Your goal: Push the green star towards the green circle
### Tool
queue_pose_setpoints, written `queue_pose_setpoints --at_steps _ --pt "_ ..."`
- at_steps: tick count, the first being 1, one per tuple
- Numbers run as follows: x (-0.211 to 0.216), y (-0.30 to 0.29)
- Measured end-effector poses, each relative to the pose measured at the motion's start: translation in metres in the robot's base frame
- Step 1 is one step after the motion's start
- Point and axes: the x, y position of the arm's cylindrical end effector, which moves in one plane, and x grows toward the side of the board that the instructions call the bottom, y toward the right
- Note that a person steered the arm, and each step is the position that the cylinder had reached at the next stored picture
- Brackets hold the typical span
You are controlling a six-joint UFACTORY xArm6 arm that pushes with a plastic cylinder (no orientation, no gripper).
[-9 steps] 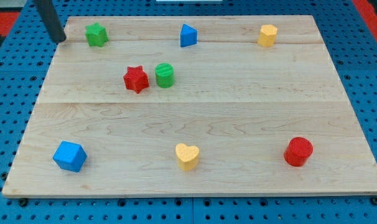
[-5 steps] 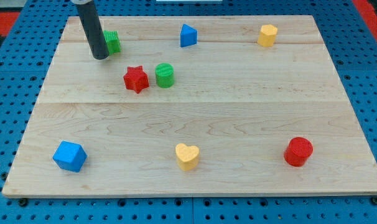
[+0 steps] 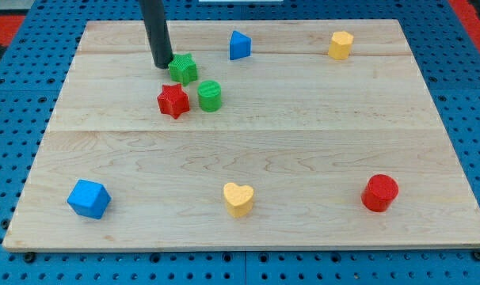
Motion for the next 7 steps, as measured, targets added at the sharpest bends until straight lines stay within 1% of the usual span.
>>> queue_pose_setpoints --at_steps 1,2,3,4,5,6,7 --pt "-0.015 0.023" --pt "0.001 0.016" --pt "0.015 -0.005" --pt "0.019 0.026" --pt "0.042 0.04" --pt "0.041 0.058" --pt "0.062 0.156"
